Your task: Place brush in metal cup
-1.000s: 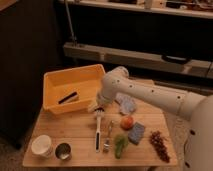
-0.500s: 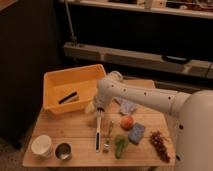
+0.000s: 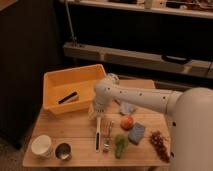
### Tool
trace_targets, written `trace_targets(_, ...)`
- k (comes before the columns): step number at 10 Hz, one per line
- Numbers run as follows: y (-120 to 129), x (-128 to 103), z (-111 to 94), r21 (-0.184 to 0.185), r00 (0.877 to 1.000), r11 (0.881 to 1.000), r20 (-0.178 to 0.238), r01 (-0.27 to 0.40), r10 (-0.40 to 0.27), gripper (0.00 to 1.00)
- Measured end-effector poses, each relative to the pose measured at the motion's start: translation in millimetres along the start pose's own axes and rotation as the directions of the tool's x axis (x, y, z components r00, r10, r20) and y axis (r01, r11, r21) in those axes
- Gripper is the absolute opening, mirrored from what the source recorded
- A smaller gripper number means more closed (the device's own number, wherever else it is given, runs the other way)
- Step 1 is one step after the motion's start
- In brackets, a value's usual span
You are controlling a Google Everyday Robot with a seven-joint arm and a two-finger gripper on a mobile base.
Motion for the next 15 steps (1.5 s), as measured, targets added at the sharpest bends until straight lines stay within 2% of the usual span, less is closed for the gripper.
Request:
trace_targets(1, -1, -1, 0, 0.007, 1.0, 1.0, 0.011, -0.002, 0.002, 0.36)
trace_targets(3, -9, 0, -10, 0.065, 0.999, 0.998, 0.023, 0.026, -0.027, 0.16)
trace_targets(4, -16, 3, -22, 0.053, 0.998, 0.997, 0.024, 0.056, -0.057, 0.05)
trace_targets(5, -23, 6, -33, 0.039, 0.997, 0.996, 0.018, 0.078, -0.079, 0.0)
trace_targets(8, -30, 9, -69, 0.008, 0.991, 0.991, -0.005, 0.131, -0.131, 0.0)
trace_targets(9, -32, 11, -76, 0.004, 0.99, 0.99, -0.01, 0.141, -0.141, 0.04)
trace_targets(11, -28, 10, -80, 0.0, 0.991, 0.991, -0.002, 0.131, -0.131, 0.22)
trace_targets(13, -20, 6, -69, 0.024, 0.995, 0.995, 0.009, 0.097, -0.097, 0.42)
trace_targets(15, -14, -1, -47, 0.06, 0.997, 0.996, 0.016, 0.071, -0.072, 0.64)
